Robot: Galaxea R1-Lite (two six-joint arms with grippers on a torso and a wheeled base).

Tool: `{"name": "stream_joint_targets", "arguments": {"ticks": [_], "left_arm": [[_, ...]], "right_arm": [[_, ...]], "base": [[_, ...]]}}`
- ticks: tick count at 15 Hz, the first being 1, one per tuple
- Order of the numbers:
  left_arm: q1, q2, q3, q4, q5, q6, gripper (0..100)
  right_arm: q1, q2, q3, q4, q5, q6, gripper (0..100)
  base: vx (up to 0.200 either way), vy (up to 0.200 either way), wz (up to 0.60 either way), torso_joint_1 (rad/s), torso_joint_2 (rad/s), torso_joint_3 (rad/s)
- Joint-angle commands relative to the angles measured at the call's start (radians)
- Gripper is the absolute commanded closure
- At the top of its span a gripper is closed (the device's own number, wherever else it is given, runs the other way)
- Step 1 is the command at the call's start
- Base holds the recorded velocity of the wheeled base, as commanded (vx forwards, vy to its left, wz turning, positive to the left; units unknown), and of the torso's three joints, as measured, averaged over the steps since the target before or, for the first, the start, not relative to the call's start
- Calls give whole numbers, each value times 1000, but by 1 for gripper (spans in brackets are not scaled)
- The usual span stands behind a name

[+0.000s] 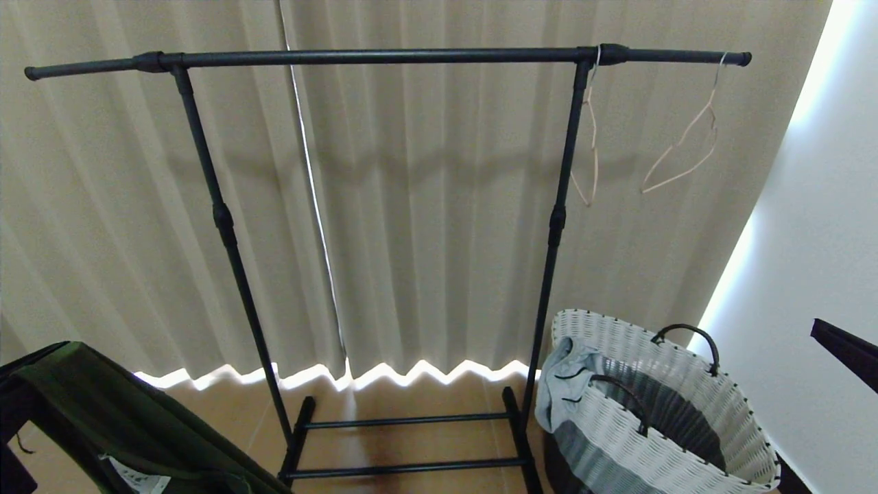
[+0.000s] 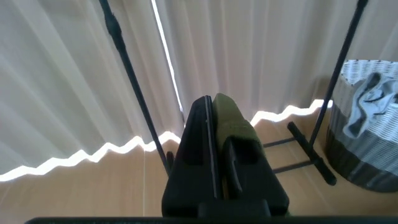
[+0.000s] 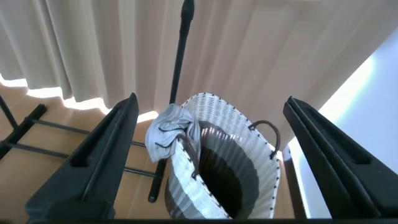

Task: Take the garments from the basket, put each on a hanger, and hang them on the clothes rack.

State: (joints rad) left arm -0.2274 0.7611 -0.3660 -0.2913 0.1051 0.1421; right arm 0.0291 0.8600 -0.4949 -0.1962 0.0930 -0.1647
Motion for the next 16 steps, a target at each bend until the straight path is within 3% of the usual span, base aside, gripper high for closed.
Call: {"name": "stream_joint_targets", "arguments": {"ticks": [1,16], "left_arm": [[-1,-11,5,0,1,1,100],[-3,20,25,-126,1,1,100]], "right_arm": [[0,7,-1,0,-1,-1,0],[-21,53,-10,0,-1,-1,0]], "base": [[0,0,0,178,-456,-295],[0,0,0,194,-456,-261]]}}
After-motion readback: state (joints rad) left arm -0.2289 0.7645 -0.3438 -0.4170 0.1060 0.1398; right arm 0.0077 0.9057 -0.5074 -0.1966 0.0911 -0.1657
